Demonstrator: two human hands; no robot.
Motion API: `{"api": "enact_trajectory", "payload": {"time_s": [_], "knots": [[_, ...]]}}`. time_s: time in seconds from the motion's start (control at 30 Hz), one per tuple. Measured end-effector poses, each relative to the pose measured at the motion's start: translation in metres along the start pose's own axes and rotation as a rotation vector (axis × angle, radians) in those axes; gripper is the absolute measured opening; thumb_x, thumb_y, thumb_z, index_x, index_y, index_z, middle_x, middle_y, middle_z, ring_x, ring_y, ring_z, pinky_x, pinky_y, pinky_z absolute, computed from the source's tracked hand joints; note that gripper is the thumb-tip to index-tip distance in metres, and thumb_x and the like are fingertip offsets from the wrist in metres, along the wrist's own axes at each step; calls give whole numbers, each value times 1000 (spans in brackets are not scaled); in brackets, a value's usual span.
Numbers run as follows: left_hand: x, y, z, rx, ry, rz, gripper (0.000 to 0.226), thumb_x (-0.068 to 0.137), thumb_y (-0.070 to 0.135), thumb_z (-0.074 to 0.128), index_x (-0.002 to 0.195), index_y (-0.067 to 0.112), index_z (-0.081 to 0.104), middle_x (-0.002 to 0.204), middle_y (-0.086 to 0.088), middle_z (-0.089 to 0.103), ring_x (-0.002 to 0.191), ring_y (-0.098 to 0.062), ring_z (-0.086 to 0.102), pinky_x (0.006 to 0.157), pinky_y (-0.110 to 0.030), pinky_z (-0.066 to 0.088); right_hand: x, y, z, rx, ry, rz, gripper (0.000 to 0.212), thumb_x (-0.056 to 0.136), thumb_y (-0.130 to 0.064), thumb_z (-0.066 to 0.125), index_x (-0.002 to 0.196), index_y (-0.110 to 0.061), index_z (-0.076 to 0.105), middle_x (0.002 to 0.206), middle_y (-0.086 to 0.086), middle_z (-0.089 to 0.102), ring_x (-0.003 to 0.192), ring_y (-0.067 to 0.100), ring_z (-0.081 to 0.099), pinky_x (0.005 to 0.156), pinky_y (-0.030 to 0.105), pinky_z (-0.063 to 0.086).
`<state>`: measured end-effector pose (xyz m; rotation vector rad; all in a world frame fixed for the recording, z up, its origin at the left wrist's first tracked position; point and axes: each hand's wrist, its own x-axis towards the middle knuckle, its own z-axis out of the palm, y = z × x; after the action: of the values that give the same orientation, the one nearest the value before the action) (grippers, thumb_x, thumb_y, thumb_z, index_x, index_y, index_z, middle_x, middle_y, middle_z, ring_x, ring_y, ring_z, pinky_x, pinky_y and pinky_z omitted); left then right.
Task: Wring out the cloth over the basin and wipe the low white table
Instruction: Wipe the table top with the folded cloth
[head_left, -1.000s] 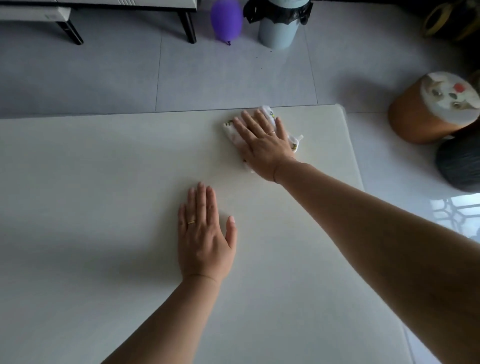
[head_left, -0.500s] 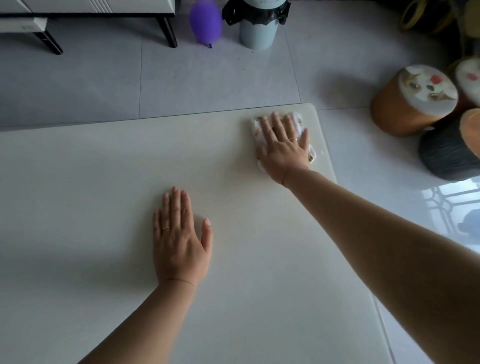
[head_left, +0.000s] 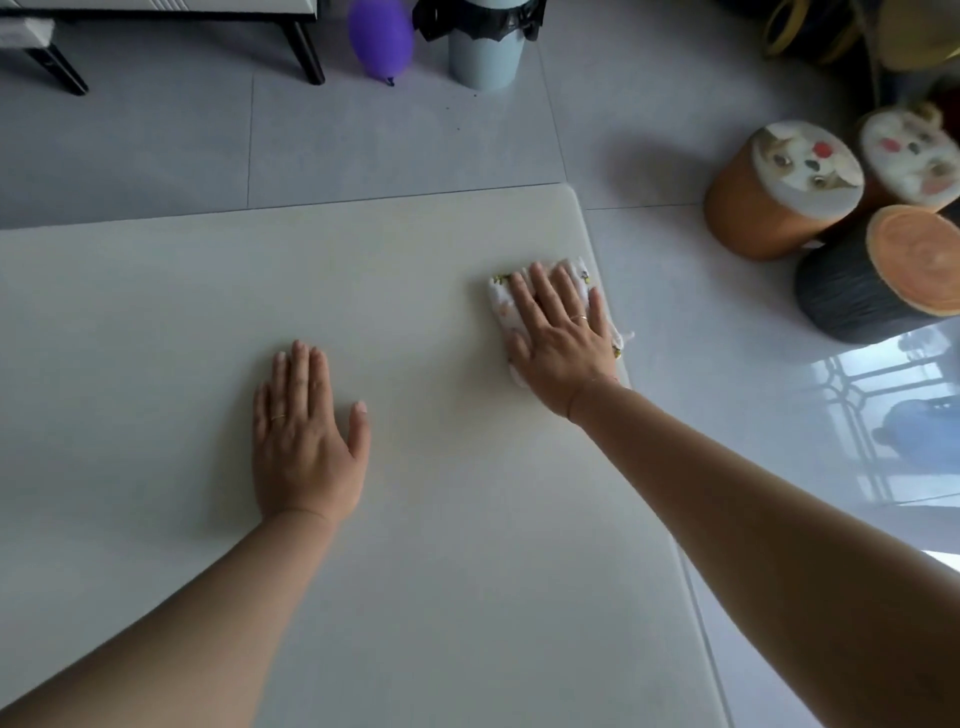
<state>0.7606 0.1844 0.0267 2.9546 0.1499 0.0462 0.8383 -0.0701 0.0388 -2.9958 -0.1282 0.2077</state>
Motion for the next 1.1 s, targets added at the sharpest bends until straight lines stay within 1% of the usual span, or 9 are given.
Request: {"api": "enact_trajectory", "payload": {"time_s": [0.07,0.2,0.4,0.5,0.6,0.7,0.8,0.97,1.1], "knots": [[0,0,0,2,2,4,71,88,43,25,146,3,30,155,-15,26,144,-31,23,116,-45,15,-16,19,-3,7,-12,71,61,95,-43,27,150,-32,3,160,-7,-2,146,16,-8,115,46,-9],[-2,2,0,8,-4,6,72,88,43,22,146,1,28,155,-17,24,144,-32,21,118,-46,12,-51,9,0,100,-15,399,63,94,-40,26,150,-29,-2,159,-4,-8,145,22,-12,116,50,-8],[-20,13,-7,1,-6,-108,70,90,40,26,147,-1,24,157,-18,19,146,-30,15,119,-45,5,-115,4,8,7,-22,77,65,94,-41,31,150,-30,0,159,-4,-6,145,15,-13,116,40,-14],[-67,28,-12,-48,-11,-153,68,92,39,25,146,-2,26,155,-19,23,144,-33,21,118,-45,9,-129,16,7,10,-46,210,64,95,-41,29,150,-30,-3,159,-5,-8,145,15,-15,117,41,-11],[-133,42,-12,-49,-61,-35,66,94,40,26,145,-2,30,153,-19,28,141,-32,28,116,-45,16,-151,-5,13,50,-16,364,63,95,-40,25,150,-27,-4,159,-3,-9,144,18,-16,116,41,-14],[-192,50,-9,-61,-118,94,64,96,41,22,145,0,31,154,-15,26,142,-27,27,115,-45,21,-181,-12,17,17,-50,240,65,91,-44,18,150,-28,-3,159,-3,-7,145,18,-15,115,40,-17],[-223,57,-6,-62,-151,151,64,97,42,21,143,0,34,153,-15,28,140,-26,29,114,-45,23,-199,7,13,-10,-76,94,67,88,-47,15,150,-29,0,159,-4,-4,145,16,-13,117,39,-11],[-231,59,-4,-34,-185,141,65,96,43,19,143,0,33,153,-15,28,142,-26,26,113,-46,24,-226,-1,18,29,-51,389,65,89,-46,10,149,-27,-7,158,-3,-12,142,15,-20,117,41,-11],[-233,60,-5,-47,-175,147,66,92,40,29,145,1,32,154,-14,27,143,-25,24,114,-46,22,-265,-13,23,41,-60,272,67,89,-45,16,150,-24,2,158,-1,-4,145,19,-10,117,42,-9]]}}
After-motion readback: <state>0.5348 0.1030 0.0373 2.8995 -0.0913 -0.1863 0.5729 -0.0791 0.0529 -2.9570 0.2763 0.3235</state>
